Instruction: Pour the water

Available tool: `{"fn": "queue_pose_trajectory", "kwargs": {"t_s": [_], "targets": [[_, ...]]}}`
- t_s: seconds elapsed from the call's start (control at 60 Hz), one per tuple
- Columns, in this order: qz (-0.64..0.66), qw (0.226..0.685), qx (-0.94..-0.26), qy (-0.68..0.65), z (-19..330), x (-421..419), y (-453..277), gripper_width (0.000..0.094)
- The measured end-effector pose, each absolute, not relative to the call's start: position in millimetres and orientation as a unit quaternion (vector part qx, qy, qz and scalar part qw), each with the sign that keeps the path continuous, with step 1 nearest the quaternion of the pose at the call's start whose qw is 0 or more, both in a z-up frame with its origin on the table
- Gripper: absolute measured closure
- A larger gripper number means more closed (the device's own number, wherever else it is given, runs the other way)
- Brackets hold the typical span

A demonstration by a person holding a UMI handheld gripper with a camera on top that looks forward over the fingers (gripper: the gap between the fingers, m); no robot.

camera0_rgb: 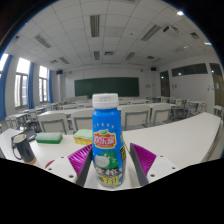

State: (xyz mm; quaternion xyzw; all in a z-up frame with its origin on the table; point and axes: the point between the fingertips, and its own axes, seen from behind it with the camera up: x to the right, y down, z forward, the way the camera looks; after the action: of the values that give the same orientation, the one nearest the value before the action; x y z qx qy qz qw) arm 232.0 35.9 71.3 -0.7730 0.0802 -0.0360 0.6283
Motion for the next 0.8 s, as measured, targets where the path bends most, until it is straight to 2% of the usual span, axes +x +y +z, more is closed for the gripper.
{"fn": "queue_pose_trajectory", "kwargs": {"t_s": [0.033,0.05,0.233,0.367,0.5,0.617,0.733,0.8], "targets": [[-0.024,0.621,-0.779,0.08,64,223,42,0.0324],[-0.019,0.623,-0.777,0.082,63,220,43,0.036],[-0.06,0.638,-0.762,0.089,64,214,50,0.0525],[-0.118,0.625,-0.771,0.037,74,201,48,0.055],[-0.258,0.627,-0.73,-0.088,139,155,45,0.055],[-0.448,0.56,-0.642,-0.27,186,108,55,0.0553],[-0.554,0.477,-0.536,-0.423,217,52,64,0.0554],[-0.595,0.431,-0.48,-0.479,211,26,74,0.0554]]}}
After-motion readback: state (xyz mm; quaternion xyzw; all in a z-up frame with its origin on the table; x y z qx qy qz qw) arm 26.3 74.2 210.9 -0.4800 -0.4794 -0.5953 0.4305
